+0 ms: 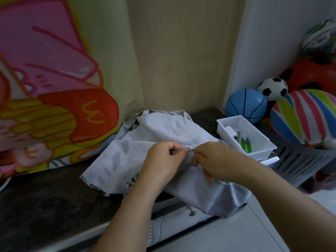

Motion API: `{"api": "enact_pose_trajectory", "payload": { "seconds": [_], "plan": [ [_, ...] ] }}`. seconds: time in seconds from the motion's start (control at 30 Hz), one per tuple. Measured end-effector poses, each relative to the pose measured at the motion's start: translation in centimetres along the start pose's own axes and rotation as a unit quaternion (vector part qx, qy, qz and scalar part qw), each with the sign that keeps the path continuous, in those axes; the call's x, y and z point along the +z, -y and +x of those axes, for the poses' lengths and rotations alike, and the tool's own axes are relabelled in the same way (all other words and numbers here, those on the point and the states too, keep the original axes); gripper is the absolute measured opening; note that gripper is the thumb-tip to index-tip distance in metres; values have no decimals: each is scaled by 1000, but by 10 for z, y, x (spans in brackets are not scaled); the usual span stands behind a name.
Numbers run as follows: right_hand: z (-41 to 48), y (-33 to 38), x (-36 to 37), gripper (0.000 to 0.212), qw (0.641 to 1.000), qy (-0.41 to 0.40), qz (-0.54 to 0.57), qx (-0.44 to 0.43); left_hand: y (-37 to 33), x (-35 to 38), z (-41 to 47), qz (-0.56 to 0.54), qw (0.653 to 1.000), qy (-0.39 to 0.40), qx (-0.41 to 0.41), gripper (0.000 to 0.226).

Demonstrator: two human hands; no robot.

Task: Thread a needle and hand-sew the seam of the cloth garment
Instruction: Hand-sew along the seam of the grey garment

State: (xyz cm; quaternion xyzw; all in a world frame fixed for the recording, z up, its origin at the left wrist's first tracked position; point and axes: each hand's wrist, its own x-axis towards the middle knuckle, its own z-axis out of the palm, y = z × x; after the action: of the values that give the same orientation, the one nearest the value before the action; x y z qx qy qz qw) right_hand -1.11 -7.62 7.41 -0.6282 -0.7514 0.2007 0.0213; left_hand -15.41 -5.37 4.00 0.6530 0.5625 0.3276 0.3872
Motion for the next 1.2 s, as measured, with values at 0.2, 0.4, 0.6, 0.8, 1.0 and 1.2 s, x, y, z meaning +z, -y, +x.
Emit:
{"api": "enact_pose_trajectory", "payload": {
  "seconds": [0.2, 0.4, 0.6, 0.8, 1.0, 1.2],
  "plan": [
    [8, 0, 10, 20, 996, -46, 67, 20, 1, 6, 2, -11, 1000, 12, 0, 12],
    [8, -7, 4, 9, 977, -121, 178, 2, 4, 0, 3, -31, 999, -31, 3, 14],
    [-1, -9, -5, 8, 954, -112, 270, -64, 3, -3, 5, -54, 997, -49, -13, 14],
    [3, -10, 1, 17, 962, -99, 237, -95, 1, -4, 3, -58, 997, -51, -13, 14],
    [4, -13, 7, 21, 974, -118, 168, -99, 2, -3, 5, -75, 995, -52, -27, 12],
    [7, -15, 8, 18, 975, -149, 128, -108, 3, -4, 5, -70, 996, -56, -16, 13]
  ]
}}
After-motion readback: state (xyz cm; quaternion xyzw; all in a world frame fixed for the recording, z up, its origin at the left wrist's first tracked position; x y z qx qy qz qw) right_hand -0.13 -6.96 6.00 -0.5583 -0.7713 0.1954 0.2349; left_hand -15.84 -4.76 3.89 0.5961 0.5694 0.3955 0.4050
